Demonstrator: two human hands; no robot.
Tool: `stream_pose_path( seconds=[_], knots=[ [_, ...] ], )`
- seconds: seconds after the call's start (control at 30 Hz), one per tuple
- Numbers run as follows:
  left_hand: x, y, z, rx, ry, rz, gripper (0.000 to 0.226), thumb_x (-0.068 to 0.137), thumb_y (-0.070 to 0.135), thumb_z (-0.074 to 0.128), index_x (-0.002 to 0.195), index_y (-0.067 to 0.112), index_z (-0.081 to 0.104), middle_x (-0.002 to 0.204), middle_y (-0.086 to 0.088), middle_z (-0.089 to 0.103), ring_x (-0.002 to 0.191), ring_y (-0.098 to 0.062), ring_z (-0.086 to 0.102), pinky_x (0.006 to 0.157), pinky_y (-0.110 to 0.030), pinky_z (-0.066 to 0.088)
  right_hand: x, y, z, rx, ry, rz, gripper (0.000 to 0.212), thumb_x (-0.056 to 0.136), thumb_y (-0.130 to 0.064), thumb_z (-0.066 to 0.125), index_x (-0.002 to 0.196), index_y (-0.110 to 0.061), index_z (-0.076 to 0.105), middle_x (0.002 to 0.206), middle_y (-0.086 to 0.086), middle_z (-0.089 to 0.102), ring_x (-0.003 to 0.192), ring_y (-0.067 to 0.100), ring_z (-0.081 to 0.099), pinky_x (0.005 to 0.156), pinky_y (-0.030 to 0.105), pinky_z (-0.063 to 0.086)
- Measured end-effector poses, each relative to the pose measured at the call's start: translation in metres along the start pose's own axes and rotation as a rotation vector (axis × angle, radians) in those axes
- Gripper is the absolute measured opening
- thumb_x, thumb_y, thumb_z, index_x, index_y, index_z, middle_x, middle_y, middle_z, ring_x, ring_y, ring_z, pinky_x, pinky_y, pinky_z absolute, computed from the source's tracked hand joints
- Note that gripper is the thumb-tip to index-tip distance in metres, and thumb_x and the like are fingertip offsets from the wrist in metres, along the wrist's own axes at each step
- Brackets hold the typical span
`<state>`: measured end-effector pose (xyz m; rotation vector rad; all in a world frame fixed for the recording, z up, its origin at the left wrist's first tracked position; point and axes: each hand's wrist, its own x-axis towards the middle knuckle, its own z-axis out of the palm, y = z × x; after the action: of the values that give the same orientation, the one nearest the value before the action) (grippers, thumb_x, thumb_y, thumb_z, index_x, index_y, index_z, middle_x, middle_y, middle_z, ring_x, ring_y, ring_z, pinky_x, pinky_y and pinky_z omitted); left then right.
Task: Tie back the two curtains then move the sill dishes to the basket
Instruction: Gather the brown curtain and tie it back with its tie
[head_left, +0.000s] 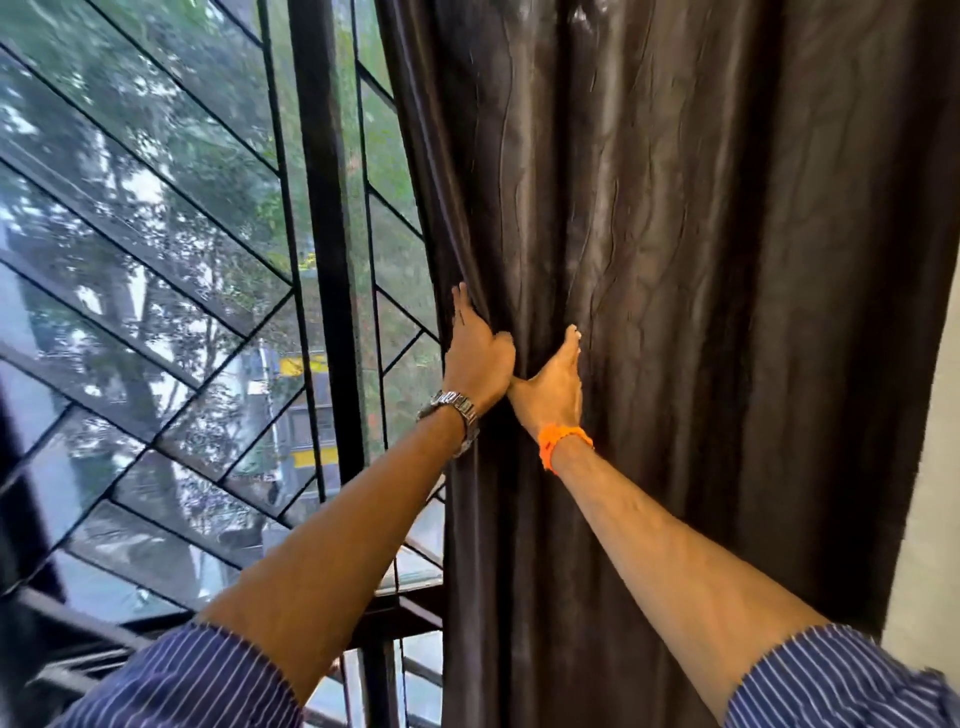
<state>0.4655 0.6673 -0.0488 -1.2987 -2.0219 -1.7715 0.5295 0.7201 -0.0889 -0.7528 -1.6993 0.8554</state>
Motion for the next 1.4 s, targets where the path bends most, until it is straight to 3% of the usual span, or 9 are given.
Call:
stream_pose_path(
  seconds=[0.13,0.23,0.47,0.63,0.77,0.87,0.97,1.17,1.4],
  knots=[
    [-0.003,0.014,0.000,-0.038,-0.017,-0.026,0.086,0.073,0.038,0.049,0.152,0.022,0.016,0.136,-0.007,0.056,0.112,-0.027,0.060,0.099,-0.042,0.048,0.000,-0.008,-0.006,-0.004,0.021,0.001,0.094,0.079,-0.032,0.071,0.153,-0.016,0.014,0.136,0.014,0.056,0.124,0.030,0.055,0.100,0.041,0.049],
    [-0.004,0.017,-0.001,-0.006,-0.024,0.023,0.092,0.076,0.049,0.063,0.151,0.021,0.017,0.135,-0.003,0.057,0.115,-0.025,0.061,0.099,-0.044,0.049,-0.004,-0.011,-0.009,-0.059,0.045,-0.047,0.054,0.088,-0.024,0.060,0.139,-0.022,0.045,0.113,0.011,0.070,0.105,0.032,0.065,0.086,0.040,0.056],
    [-0.002,0.019,0.003,0.167,-0.038,0.008,0.113,0.058,0.075,0.067,0.146,0.017,0.026,0.142,-0.005,0.051,0.121,-0.028,0.057,0.100,-0.046,0.049,-0.016,-0.017,-0.017,-0.106,0.039,-0.067,0.018,0.089,-0.013,0.056,0.102,-0.003,0.065,0.101,0.019,0.070,0.096,0.038,0.064,0.078,0.041,0.053],
    [-0.001,0.031,0.015,0.277,0.058,-0.055,0.102,0.065,0.077,0.062,0.137,0.009,0.037,0.128,-0.013,0.061,0.111,-0.036,0.061,0.091,-0.047,0.052,-0.016,-0.021,-0.021,-0.155,-0.055,-0.089,0.025,0.084,-0.017,0.065,0.106,-0.005,0.064,0.106,0.018,0.068,0.103,0.037,0.061,0.086,0.042,0.053],
    [0.002,0.040,0.023,0.383,0.136,0.000,0.036,0.093,0.033,0.055,0.111,0.002,0.053,0.105,-0.019,0.065,0.099,-0.039,0.062,0.076,-0.038,0.046,-0.013,-0.018,-0.035,-0.147,-0.079,-0.192,0.023,0.081,-0.022,0.060,0.103,-0.018,0.067,0.097,0.013,0.073,0.092,0.037,0.065,0.073,0.039,0.055],
    [0.002,0.048,0.029,0.488,0.142,0.034,0.019,0.091,0.015,0.050,0.100,0.000,0.056,0.102,-0.023,0.064,0.096,-0.042,0.061,0.068,-0.036,0.038,-0.005,-0.005,-0.052,-0.150,-0.032,-0.206,0.039,0.071,-0.027,0.055,0.109,-0.030,0.064,0.095,-0.001,0.075,0.094,0.027,0.068,0.078,0.036,0.057],
    [0.002,0.058,0.041,0.536,0.081,0.103,0.019,0.089,0.008,0.047,0.101,-0.004,0.056,0.105,-0.027,0.063,0.098,-0.045,0.059,0.068,-0.038,0.038,0.009,0.009,-0.078,-0.110,0.140,-0.237,0.044,0.070,-0.021,0.053,0.112,-0.032,0.059,0.103,-0.012,0.074,0.098,0.014,0.070,0.086,0.034,0.056],
    [0.011,0.084,0.078,0.525,0.020,0.195,0.021,0.090,0.006,0.045,0.103,-0.005,0.057,0.105,-0.026,0.063,0.099,-0.045,0.059,0.072,-0.040,0.042,0.039,0.020,-0.153,-0.135,0.621,-0.368,0.032,0.076,-0.027,0.064,0.106,-0.026,0.051,0.100,-0.016,0.069,0.081,0.017,0.068,0.070,0.034,0.052],
    [0.014,0.114,0.120,0.516,-0.060,0.232,0.024,0.089,0.008,0.048,0.108,-0.004,0.056,0.111,-0.028,0.063,0.105,-0.047,0.058,0.081,-0.044,0.046,0.079,0.041,-0.183,-0.126,0.504,-0.122,0.112,0.043,-0.067,0.081,0.132,-0.016,0.035,0.140,0.005,0.042,0.132,0.025,0.038,0.111,0.041,0.037]
  ],
)
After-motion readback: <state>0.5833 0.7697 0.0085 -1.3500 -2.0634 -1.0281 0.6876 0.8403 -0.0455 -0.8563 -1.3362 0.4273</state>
